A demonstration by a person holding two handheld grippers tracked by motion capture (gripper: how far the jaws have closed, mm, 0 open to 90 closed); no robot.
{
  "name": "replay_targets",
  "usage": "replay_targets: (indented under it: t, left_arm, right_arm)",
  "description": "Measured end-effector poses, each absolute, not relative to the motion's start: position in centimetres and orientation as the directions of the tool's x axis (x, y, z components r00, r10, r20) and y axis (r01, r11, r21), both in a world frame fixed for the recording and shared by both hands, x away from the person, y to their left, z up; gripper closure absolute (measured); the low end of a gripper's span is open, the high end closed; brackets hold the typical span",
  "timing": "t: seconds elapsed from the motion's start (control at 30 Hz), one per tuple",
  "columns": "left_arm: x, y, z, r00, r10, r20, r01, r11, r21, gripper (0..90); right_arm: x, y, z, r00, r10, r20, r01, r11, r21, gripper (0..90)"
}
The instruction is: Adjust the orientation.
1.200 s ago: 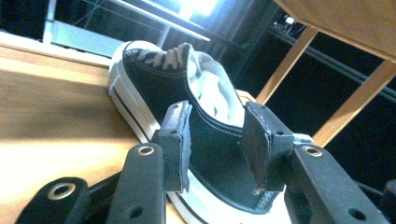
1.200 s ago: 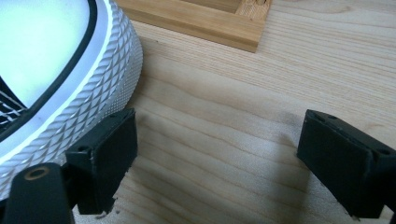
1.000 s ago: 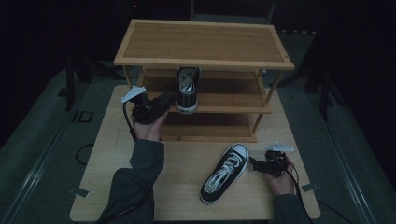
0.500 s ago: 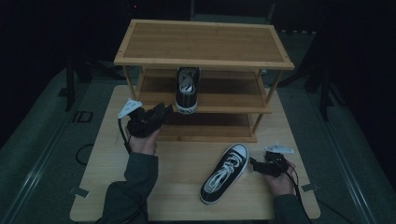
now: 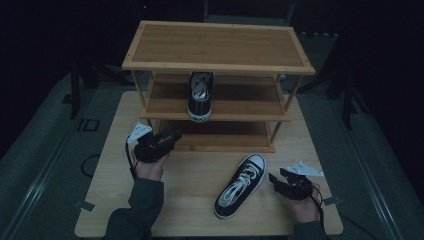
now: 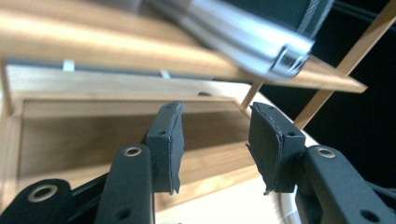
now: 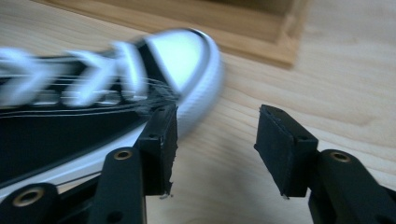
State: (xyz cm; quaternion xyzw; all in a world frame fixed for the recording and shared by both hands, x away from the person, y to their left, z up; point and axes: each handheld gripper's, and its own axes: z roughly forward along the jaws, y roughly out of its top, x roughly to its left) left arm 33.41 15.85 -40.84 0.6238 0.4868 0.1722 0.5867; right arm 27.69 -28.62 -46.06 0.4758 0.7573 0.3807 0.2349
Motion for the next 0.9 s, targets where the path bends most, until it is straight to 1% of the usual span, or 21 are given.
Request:
replay_targets:
  t: [0.07,0.13,0.23,0.37,0.5,0.57,0.67,0.77,0.9]
  left_arm:
    - [33.4,16.0,-41.2,0.460,0.813,-0.357,0.410,0.163,0.897,55.2]
    - [33.3,16.5,-42.0,0.446,0.821,-0.355,0.420,0.158,0.894,55.1]
    - [33.4,17.1,-42.9,0.422,0.834,-0.356,0.434,0.159,0.887,54.9]
    - [33.3,17.8,-44.1,0.393,0.843,-0.368,0.457,0.168,0.873,54.9]
    - [33.4,18.3,-44.8,0.374,0.850,-0.371,0.472,0.169,0.865,54.4]
    - [33.4,18.4,-45.1,0.367,0.851,-0.376,0.478,0.174,0.861,54.3]
    - [33.4,18.6,-45.5,0.361,0.849,-0.386,0.491,0.179,0.853,54.3]
    - [33.6,18.6,-45.9,0.354,0.850,-0.390,0.501,0.180,0.846,54.3]
    - [33.7,18.5,-46.1,0.354,0.849,-0.392,0.508,0.178,0.843,54.3]
  right_arm:
    - [27.2,-28.3,-45.7,-0.451,0.893,0.003,0.527,0.263,0.808,49.8]
    - [25.9,-27.4,-44.8,-0.481,0.877,0.003,0.494,0.268,0.827,51.4]
    - [24.9,-26.5,-44.0,-0.522,0.853,0.034,0.472,0.255,0.844,52.0]
    - [24.1,-25.1,-43.4,-0.569,0.820,0.069,0.458,0.246,0.855,52.9]
    - [24.2,-23.7,-43.5,-0.595,0.800,0.080,0.454,0.253,0.855,52.9]
    - [24.4,-22.8,-43.8,-0.605,0.791,0.091,0.465,0.257,0.847,52.6]
    - [24.8,-22.1,-44.4,-0.595,0.797,0.106,0.491,0.256,0.833,52.3]
    - [25.2,-21.9,-45.1,-0.592,0.793,0.145,0.529,0.246,0.812,56.7]
    - [25.6,-21.8,-45.7,-0.579,0.790,0.199,0.585,0.234,0.776,65.3]
